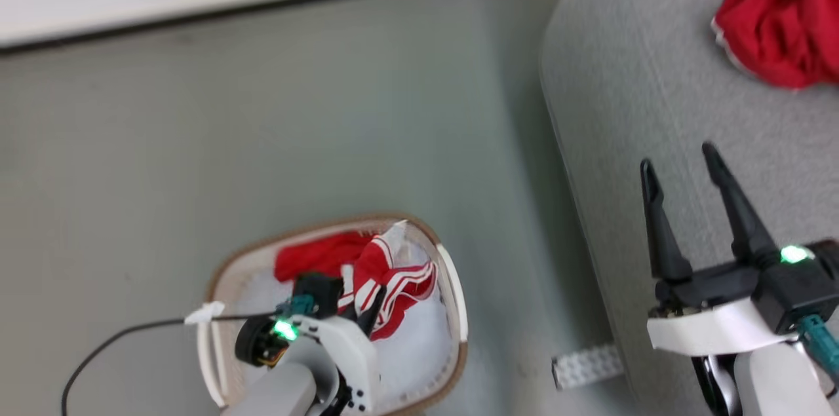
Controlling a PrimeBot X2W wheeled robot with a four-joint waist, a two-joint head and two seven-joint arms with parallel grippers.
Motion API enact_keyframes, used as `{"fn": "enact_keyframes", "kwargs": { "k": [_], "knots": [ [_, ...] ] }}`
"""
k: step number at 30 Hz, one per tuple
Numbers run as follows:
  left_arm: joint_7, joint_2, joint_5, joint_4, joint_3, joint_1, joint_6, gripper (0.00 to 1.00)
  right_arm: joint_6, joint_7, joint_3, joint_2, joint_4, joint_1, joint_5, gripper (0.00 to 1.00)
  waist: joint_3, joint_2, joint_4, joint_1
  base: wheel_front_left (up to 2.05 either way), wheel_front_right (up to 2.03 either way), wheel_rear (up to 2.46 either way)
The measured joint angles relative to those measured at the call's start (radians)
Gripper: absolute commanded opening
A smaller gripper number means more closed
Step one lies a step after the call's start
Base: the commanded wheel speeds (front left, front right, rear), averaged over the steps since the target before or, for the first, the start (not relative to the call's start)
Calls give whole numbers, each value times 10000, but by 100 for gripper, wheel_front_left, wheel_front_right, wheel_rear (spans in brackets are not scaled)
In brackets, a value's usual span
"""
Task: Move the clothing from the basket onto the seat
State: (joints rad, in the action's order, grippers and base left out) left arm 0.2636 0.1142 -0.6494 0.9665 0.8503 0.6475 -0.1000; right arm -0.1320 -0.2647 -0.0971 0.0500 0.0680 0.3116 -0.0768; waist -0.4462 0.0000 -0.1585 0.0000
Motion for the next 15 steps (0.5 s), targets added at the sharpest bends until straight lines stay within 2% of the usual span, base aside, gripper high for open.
{"fn": "enact_keyframes", "kwargs": {
  "k": [15],
  "knots": [
    [-180, 1296, 54, -3680, -1041, -1631, 1331, 0, 0, 0, 52, -2, 1131, -1653, -153, 100, 3563, 0, 1100, -3, 0, 0, 0]
  ]
}}
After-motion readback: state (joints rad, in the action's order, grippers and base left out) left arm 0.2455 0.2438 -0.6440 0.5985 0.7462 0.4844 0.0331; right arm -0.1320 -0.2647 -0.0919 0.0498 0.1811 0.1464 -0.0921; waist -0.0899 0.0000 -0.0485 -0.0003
